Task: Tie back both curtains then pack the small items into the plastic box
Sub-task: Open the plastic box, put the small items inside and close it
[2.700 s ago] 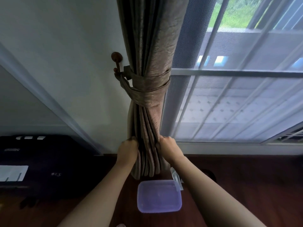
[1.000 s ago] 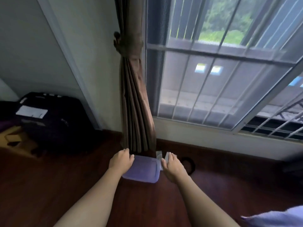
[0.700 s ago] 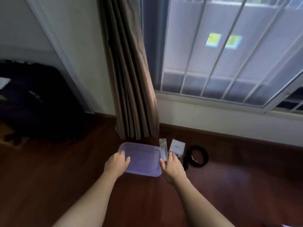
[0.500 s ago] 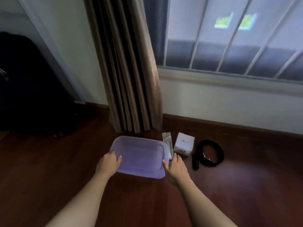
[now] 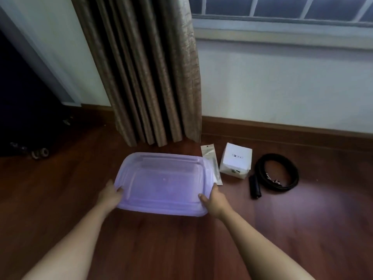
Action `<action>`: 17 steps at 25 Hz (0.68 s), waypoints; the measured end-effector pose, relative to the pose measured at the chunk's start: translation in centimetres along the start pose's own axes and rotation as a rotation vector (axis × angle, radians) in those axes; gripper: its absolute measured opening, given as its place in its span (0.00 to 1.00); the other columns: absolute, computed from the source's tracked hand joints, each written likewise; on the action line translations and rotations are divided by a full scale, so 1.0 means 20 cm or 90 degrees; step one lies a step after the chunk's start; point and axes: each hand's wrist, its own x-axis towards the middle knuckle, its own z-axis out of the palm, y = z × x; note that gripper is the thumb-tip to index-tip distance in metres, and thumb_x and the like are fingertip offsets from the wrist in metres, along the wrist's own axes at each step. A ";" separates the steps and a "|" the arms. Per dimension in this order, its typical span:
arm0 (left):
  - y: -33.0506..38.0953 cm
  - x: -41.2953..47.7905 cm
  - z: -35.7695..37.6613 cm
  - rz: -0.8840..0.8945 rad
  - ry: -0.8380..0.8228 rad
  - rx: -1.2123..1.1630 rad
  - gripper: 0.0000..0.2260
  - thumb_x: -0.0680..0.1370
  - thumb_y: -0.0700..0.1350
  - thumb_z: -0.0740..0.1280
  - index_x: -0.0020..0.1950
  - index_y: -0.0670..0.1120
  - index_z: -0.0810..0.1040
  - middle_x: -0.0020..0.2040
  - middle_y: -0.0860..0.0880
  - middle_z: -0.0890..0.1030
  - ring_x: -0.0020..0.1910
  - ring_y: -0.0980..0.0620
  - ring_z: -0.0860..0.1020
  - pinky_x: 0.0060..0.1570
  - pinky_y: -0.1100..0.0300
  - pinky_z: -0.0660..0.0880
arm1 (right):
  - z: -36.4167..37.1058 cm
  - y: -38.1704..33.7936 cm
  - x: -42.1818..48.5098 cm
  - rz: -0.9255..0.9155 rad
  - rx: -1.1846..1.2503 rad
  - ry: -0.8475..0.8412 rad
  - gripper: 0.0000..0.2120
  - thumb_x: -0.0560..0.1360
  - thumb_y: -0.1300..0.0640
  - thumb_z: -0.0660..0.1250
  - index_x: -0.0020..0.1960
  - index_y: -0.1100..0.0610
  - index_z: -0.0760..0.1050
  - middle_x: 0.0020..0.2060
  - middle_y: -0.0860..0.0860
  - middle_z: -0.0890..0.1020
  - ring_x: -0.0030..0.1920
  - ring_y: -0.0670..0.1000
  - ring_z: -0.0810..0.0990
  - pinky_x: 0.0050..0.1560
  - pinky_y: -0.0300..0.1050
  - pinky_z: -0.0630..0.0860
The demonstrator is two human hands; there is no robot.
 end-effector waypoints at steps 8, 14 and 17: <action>0.10 -0.35 0.01 -0.047 -0.385 0.028 0.34 0.55 0.45 0.72 0.60 0.43 0.67 0.47 0.42 0.76 0.35 0.47 0.78 0.29 0.58 0.75 | -0.26 0.50 -0.47 -0.033 0.030 -0.029 0.36 0.71 0.44 0.69 0.73 0.55 0.58 0.66 0.50 0.73 0.63 0.48 0.74 0.56 0.36 0.68; 0.38 -0.63 0.57 0.132 -0.464 0.071 0.22 0.63 0.42 0.74 0.49 0.41 0.66 0.39 0.44 0.73 0.31 0.50 0.76 0.29 0.57 0.76 | -0.57 1.06 -0.72 0.093 0.089 0.098 0.35 0.71 0.50 0.71 0.72 0.56 0.60 0.59 0.46 0.74 0.58 0.47 0.74 0.58 0.39 0.68; 0.41 -0.73 0.73 0.155 -0.455 0.092 0.18 0.67 0.39 0.73 0.49 0.42 0.65 0.40 0.47 0.72 0.32 0.52 0.76 0.30 0.60 0.76 | -0.61 1.24 -0.75 0.102 0.108 0.124 0.33 0.72 0.55 0.71 0.72 0.56 0.61 0.64 0.51 0.75 0.61 0.50 0.75 0.61 0.44 0.69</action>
